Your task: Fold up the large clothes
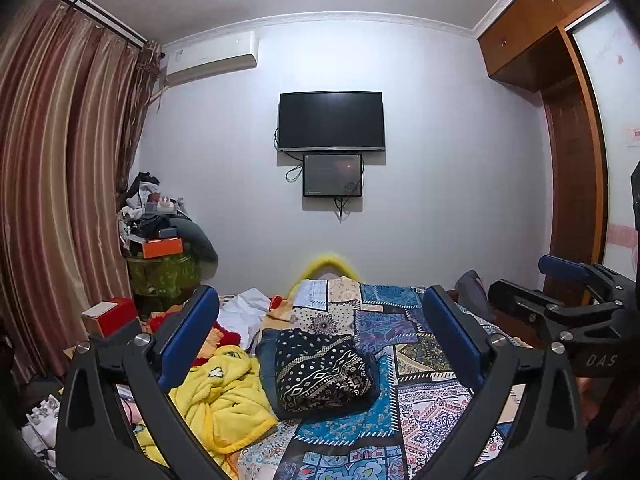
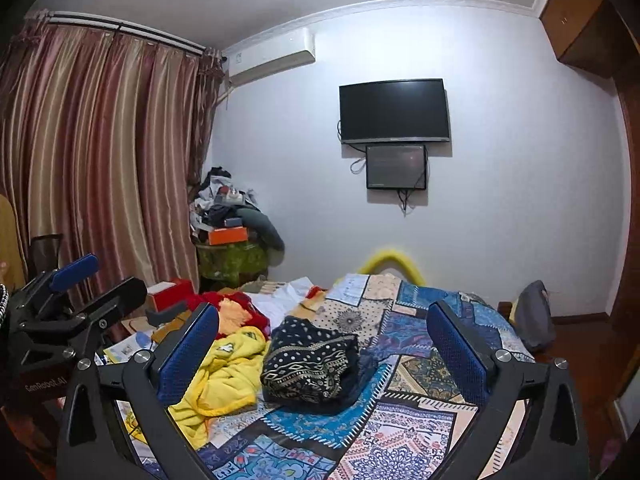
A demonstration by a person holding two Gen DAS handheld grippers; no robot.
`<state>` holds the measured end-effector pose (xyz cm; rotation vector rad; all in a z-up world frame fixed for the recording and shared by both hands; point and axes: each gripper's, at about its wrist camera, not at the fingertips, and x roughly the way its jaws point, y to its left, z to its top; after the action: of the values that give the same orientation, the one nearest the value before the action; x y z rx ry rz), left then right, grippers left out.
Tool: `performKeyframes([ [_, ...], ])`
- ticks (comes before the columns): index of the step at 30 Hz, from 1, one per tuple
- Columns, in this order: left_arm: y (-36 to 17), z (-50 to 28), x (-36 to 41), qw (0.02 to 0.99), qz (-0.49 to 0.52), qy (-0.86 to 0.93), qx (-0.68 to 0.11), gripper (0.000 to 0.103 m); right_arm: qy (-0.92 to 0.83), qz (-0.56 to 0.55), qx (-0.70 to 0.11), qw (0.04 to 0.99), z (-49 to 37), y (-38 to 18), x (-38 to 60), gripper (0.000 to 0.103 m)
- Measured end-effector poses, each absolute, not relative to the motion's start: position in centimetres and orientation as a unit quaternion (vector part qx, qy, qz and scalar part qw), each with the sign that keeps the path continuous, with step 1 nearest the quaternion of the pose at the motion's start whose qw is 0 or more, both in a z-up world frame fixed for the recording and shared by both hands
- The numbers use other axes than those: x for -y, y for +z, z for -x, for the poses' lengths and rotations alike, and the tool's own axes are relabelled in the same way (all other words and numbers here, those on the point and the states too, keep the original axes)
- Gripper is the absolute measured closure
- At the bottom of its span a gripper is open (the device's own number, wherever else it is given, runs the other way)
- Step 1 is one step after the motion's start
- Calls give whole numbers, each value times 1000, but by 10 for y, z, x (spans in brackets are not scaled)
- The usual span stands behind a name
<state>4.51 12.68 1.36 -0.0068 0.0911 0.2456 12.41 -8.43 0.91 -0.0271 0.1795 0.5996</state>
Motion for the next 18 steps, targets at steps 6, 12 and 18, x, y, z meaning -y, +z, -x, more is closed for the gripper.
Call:
performKeyframes([
  [6,11,-47,-128,991,7,124,-50,1,293,13,-87,952,-124,9,85,0],
  [12,10,-47,-130,991,12,125,-49,1,291,12,-87,953,-125,9,85,0],
  [18,10,-49,-131,990,18,127,-51,1,290,12,-88,953,-127,11,86,0],
])
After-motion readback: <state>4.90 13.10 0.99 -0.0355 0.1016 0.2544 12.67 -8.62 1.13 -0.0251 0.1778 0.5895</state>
